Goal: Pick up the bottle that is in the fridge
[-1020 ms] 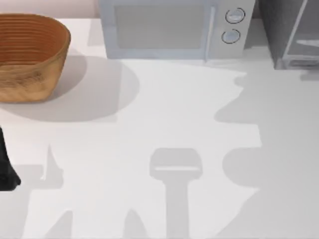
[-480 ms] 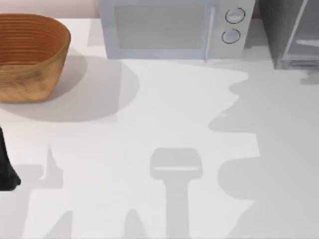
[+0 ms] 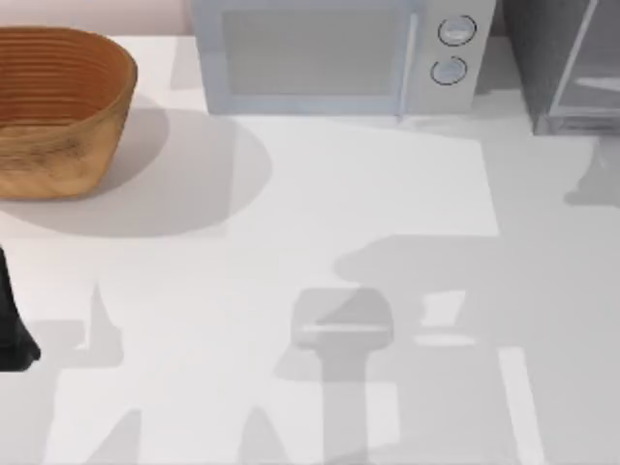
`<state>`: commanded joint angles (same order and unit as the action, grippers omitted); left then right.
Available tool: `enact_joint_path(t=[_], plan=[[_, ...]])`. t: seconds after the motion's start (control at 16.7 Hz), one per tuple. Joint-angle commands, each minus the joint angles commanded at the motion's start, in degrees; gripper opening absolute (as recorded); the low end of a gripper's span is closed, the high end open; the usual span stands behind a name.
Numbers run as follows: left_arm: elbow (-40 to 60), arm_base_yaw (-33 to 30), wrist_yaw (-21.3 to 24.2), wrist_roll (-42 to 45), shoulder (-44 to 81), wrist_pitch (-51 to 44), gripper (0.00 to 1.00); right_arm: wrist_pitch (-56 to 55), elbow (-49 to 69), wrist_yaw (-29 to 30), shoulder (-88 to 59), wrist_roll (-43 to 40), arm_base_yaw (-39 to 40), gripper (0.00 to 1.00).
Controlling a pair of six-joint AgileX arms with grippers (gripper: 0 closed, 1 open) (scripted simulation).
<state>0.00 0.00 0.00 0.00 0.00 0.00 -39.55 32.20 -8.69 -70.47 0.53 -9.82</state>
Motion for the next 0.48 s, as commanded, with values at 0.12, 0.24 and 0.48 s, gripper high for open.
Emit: enact_joint_path(t=[0.12,0.24,0.48], plan=[[0.0,0.0,0.0,0.0,0.0,0.0,1.0,6.55,-5.42,1.36,13.32,-0.05,1.49,0.0],[0.0,0.0,0.0,0.0,0.0,0.0,1.0,13.53,-11.15,2.79,27.36,-0.07,3.08,0.0],[0.0,0.0,0.0,0.0,0.0,0.0,1.0,26.68,-21.92,5.6,50.97,-0.15,6.23,0.0]])
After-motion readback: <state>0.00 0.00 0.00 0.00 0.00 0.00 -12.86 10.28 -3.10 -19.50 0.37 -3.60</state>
